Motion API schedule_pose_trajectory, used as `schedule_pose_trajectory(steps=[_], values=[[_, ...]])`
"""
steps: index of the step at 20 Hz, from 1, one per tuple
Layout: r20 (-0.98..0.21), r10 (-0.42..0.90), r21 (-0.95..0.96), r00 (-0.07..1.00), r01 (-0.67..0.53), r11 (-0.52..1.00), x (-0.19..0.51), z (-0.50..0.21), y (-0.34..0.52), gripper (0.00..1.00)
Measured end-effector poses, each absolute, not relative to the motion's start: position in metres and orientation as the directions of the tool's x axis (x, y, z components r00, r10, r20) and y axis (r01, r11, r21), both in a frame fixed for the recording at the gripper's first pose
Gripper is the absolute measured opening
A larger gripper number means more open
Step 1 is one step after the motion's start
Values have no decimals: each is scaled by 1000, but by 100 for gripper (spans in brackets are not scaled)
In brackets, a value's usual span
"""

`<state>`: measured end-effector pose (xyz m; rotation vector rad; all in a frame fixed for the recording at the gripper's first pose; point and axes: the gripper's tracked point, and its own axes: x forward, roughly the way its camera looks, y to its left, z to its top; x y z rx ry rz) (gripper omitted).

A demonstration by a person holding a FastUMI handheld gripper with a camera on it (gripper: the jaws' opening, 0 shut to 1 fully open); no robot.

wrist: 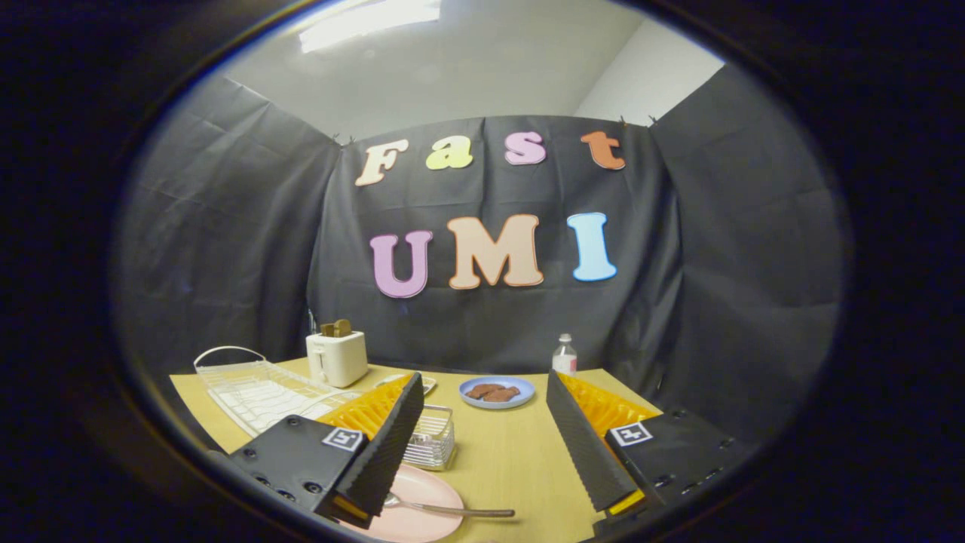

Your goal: Take the plate from the dish rack, then take the spoon from the basket and place it into the plate.

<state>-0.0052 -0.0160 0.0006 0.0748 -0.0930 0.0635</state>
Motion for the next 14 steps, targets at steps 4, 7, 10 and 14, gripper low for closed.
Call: schedule_pose_trajectory(steps=[4,7,10,14], values=[[92,72,71,993,-78,994,-6,1,-12,100],[98,75,66,992,-82,994,-8,3,-11,100],[99,76,66,992,-83,994,-8,3,-10,100],[94,83,57,992,-89,994,-8,1,-7,100]])
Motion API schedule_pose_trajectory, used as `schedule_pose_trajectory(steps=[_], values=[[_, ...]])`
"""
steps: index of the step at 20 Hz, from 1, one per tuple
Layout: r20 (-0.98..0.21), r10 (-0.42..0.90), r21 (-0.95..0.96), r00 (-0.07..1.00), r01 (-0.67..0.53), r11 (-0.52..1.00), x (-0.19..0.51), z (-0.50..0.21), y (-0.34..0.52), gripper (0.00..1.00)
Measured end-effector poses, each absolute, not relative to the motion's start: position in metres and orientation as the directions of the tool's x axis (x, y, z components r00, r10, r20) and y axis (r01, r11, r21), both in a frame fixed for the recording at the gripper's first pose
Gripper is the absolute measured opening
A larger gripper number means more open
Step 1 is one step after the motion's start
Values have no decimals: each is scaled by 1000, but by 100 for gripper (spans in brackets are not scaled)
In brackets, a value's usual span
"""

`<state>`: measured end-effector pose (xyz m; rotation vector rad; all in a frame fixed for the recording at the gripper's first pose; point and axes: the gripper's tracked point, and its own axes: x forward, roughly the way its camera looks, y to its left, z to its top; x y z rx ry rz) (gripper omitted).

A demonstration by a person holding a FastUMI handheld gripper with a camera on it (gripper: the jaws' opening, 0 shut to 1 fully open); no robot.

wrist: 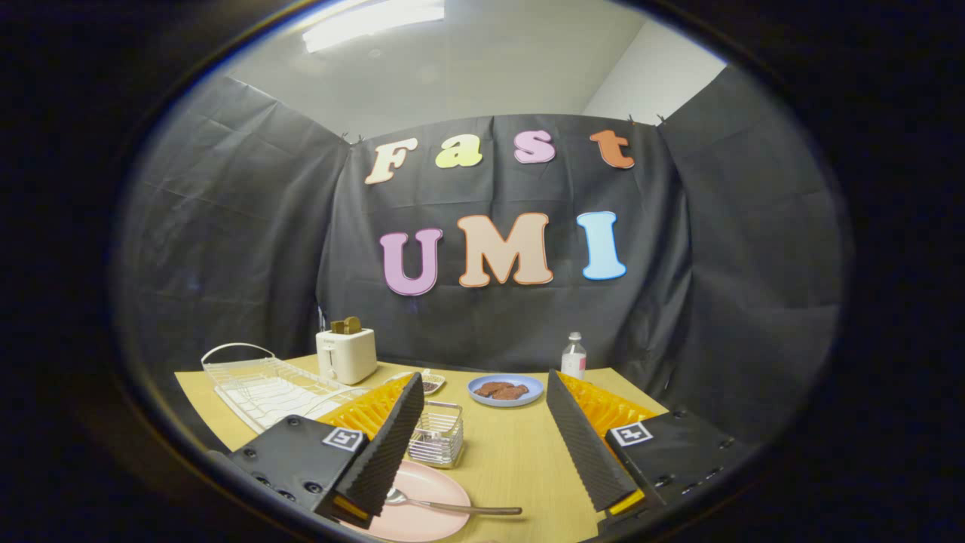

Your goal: Take the plate from the dish rack, then take the spoon from the basket and place it into the plate.

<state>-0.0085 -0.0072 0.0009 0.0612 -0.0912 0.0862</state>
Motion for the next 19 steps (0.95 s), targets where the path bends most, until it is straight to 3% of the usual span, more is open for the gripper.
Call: schedule_pose_trajectory(steps=[19], values=[[112,89,39,990,-93,995,-13,5,-2,100]])
